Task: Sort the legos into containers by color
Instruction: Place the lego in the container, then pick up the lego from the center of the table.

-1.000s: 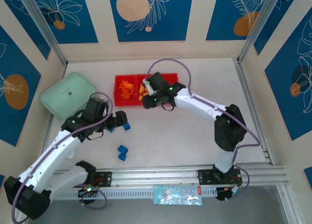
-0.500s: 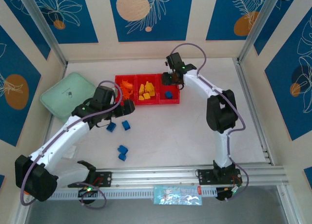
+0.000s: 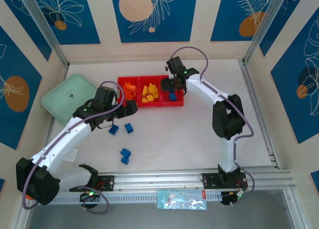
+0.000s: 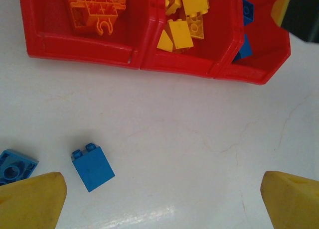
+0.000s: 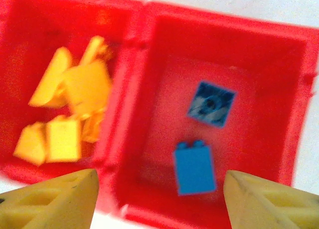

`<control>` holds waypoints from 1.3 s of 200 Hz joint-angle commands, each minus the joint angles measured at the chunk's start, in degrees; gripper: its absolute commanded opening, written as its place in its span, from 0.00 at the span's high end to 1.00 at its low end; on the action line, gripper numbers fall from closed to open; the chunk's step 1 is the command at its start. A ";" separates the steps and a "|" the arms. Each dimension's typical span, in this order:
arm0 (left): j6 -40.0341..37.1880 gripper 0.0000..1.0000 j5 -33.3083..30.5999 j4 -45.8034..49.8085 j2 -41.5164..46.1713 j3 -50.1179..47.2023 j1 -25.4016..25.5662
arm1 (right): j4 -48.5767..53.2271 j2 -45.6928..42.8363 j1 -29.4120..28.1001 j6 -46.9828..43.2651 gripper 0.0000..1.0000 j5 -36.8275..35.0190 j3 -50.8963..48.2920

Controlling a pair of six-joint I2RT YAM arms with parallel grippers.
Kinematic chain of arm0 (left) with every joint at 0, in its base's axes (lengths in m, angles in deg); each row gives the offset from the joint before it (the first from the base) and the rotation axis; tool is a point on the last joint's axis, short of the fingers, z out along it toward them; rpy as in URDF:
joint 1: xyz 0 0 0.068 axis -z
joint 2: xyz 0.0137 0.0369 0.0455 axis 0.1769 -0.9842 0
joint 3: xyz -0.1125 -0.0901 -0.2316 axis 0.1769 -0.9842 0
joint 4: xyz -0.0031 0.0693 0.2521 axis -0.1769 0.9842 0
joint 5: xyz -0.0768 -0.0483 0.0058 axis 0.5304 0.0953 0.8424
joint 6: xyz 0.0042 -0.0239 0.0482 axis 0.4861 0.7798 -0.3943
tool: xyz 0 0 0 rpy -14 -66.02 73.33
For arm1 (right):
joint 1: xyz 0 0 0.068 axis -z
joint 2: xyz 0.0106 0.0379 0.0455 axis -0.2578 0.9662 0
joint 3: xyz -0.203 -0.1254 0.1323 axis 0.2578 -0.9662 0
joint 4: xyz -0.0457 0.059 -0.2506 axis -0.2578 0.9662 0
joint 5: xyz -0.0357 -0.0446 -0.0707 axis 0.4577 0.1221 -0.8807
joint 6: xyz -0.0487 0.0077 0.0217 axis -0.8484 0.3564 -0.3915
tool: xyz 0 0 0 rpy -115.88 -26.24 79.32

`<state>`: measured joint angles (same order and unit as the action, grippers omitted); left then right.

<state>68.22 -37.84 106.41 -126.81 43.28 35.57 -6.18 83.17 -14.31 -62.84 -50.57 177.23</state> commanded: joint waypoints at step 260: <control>4.98 0.01 -8.74 20.69 23.50 -7.76 -0.95 | -1.58 17.96 -28.17 6.96 0.41 2.98 6.33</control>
<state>72.25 -46.08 126.49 -103.82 36.24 35.40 -9.52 99.54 -42.27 -55.24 -46.33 181.30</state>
